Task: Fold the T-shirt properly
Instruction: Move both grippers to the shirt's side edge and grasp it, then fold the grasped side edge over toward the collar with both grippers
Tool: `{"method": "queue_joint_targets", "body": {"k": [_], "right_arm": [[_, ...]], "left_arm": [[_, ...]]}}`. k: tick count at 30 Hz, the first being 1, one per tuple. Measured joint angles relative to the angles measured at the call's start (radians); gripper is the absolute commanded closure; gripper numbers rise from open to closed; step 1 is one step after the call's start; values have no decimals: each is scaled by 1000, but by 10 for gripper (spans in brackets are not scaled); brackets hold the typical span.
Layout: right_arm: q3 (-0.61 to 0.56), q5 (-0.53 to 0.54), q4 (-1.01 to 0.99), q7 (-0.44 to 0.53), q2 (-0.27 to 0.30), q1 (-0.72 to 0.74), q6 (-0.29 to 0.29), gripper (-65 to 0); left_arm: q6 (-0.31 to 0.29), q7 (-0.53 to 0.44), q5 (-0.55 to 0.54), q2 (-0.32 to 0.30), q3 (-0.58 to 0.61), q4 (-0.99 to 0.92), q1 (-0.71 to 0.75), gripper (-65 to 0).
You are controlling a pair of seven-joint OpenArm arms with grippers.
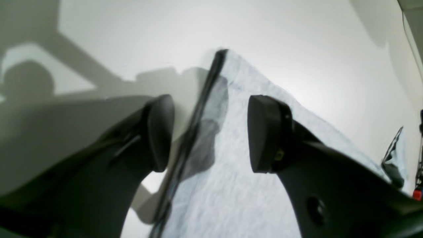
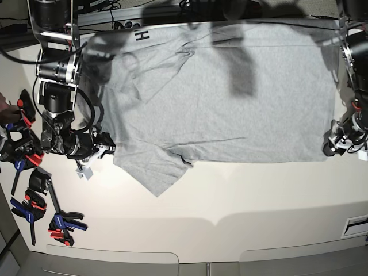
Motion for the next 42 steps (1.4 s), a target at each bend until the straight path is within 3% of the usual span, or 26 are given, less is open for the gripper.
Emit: {"method": "queue_joint_targets", "body": {"k": [7, 10, 13, 14, 18, 25, 33, 36, 42], "right_arm": [[0, 0, 0, 0, 0, 0, 0, 0], [0, 0, 0, 0, 0, 0, 0, 0], [0, 0, 0, 0, 0, 0, 0, 0], [0, 0, 0, 0, 0, 0, 0, 0], [0, 0, 0, -1, 0, 0, 0, 0], [-4, 140, 48, -127, 1, -17, 31, 0], [-6, 176, 115, -252, 22, -31, 45, 0], [9, 252, 177, -267, 33, -69, 45, 0], [126, 286, 388, -344, 29, -245, 45, 0]], "left_arm": [[-4, -10, -3, 43, 0, 2, -3, -310], [-3, -8, -3, 43, 0, 2, -3, -212], [0, 9, 0, 41, 0, 1, -2, -33], [0, 10, -8, 39, 1, 1, 0, 0], [-29, 18, -11, 21, 1, -1, 3, 0], [-177, 82, -146, -44, 3, -1, 10, 0], [-180, 312, -341, -76, 3, 0, 9, 0], [-180, 330, -421, -92, 4, 5, 23, 0], [-182, 351, -428, -137, 5, 131, 117, 0]]}}
